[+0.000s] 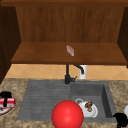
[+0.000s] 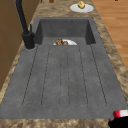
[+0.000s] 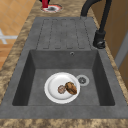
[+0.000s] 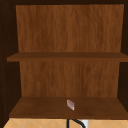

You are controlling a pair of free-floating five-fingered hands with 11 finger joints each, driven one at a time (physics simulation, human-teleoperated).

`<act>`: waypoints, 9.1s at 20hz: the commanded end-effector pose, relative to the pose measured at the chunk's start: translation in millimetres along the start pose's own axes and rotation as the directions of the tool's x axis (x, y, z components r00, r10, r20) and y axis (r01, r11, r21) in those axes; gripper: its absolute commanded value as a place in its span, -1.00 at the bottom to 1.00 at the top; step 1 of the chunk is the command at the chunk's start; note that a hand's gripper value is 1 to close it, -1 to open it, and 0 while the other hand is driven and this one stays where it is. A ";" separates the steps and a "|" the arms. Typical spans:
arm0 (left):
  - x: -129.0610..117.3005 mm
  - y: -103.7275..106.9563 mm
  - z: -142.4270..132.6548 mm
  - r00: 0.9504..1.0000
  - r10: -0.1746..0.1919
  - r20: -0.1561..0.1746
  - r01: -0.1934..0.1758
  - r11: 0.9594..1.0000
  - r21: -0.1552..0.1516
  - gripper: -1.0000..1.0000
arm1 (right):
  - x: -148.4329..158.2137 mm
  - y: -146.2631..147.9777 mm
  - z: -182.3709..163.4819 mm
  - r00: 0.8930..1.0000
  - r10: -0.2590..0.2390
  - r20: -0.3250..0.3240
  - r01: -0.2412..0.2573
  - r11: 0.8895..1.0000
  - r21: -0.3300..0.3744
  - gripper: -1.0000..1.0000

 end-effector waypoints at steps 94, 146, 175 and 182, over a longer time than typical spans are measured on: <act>63.3 -133.1 17.1 0.991 -0.112 0.072 0.106 0.991 0.088 1.00 | 0.0 0.0 0.0 1.000 0.000 0.000 0.000 1.000 0.000 0.00; 93.0 -72.0 -15.8 0.989 -0.139 0.056 0.140 0.990 -0.013 -1.00 | 0.0 0.0 0.0 1.000 0.000 0.000 0.000 1.000 0.000 0.00; 121.4 -17.1 -156.8 0.987 -0.153 -0.040 0.153 0.988 -0.003 -1.00 | 0.0 0.0 0.0 1.000 0.000 0.000 0.000 1.000 0.000 0.00; 105.9 -10.5 -166.4 0.992 -0.122 -0.029 0.121 0.992 -0.034 -1.00 | 0.0 0.0 0.0 1.000 0.000 0.000 0.000 1.000 0.000 0.00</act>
